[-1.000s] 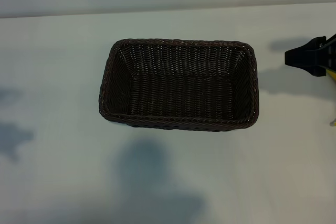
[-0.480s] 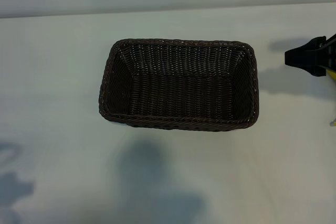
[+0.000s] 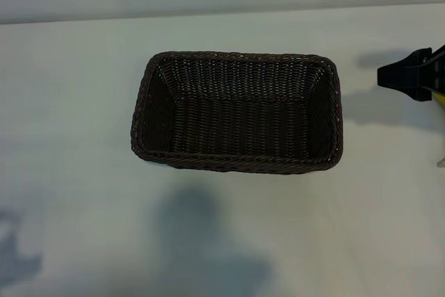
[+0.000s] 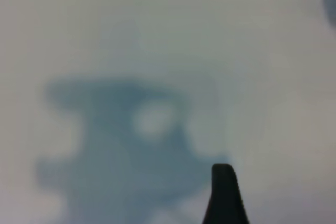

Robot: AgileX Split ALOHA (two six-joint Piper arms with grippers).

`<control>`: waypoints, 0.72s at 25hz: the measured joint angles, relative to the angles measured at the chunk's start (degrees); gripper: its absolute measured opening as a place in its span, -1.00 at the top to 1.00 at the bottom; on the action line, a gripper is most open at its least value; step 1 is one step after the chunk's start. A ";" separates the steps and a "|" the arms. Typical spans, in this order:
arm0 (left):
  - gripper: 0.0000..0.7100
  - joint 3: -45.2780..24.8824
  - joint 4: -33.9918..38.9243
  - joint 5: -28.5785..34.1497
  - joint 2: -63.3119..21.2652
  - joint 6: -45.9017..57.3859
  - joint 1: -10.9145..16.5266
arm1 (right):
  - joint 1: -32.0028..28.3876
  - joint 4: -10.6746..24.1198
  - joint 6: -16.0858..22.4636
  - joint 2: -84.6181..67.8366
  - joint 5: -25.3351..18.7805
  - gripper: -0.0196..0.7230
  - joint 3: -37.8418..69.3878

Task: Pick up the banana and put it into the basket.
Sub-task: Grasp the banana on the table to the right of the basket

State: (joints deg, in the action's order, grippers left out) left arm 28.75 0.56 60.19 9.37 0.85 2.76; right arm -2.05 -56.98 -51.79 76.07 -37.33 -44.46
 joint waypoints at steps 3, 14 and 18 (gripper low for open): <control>-0.50 0.00 0.00 0.00 -6.01 0.00 -0.86 | 0.00 0.00 0.00 0.00 0.03 -0.63 0.00; -0.49 -0.18 -0.02 0.06 -9.78 0.00 -1.03 | 0.00 1.61 3.64 0.74 0.18 -0.63 -1.29; -0.49 -0.18 -0.02 0.06 -9.78 0.00 -1.03 | 0.00 8.50 9.90 4.23 -0.29 -0.63 -6.28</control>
State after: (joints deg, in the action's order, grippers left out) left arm 28.57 0.53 60.25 -0.41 0.85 1.72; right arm -2.05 -48.48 -41.89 80.31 -37.61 -50.74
